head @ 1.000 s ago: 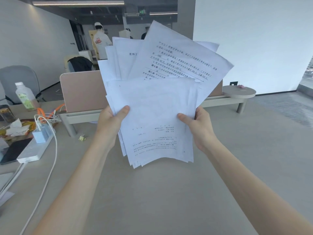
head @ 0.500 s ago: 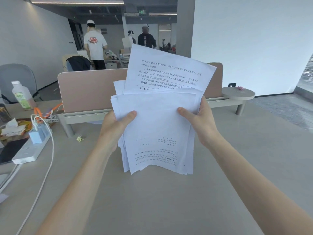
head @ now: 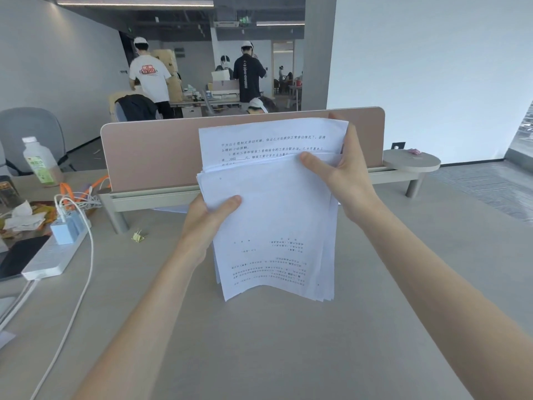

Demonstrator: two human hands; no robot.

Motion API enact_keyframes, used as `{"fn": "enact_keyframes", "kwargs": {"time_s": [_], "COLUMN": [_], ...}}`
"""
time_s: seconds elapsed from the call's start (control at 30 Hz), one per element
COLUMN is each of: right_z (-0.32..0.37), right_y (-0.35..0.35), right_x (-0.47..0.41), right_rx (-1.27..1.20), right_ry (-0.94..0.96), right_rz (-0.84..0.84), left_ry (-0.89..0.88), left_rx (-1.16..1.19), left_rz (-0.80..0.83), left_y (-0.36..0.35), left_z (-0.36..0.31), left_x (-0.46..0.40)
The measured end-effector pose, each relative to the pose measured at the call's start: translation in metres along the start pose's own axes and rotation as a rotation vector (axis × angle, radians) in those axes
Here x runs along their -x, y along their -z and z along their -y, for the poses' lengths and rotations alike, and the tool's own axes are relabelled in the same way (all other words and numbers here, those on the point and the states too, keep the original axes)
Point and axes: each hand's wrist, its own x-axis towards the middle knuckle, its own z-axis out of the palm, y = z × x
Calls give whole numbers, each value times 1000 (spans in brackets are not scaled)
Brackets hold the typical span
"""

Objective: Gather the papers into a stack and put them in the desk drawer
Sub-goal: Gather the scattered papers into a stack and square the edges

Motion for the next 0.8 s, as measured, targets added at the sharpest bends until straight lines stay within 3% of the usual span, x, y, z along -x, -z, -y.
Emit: {"fn": "enact_keyframes", "kwargs": {"time_s": [0.13,0.4,0.5,0.7,0.8], "right_z": [-12,-92,-100,-85,-84], "right_y": [4,-1,-12,-26,-27], "right_x": [9,58,58,47,48], "right_rx": [-74,-41,-25,-28,17], "right_ry": [-38,-385,-375,-238,-168], "right_rz": [5,81,29,-94,-131], "left_ry": [13,154,143,-47,-49], "left_rx": [-17,64,-30,-173,-146], "left_rz": [-17,-6,29,-21,-36], "left_y": [-1,7,6,-5,-8], "left_z": [1,26,33,19,14], "left_x": [-3,-3,-1,-8,-7]}}
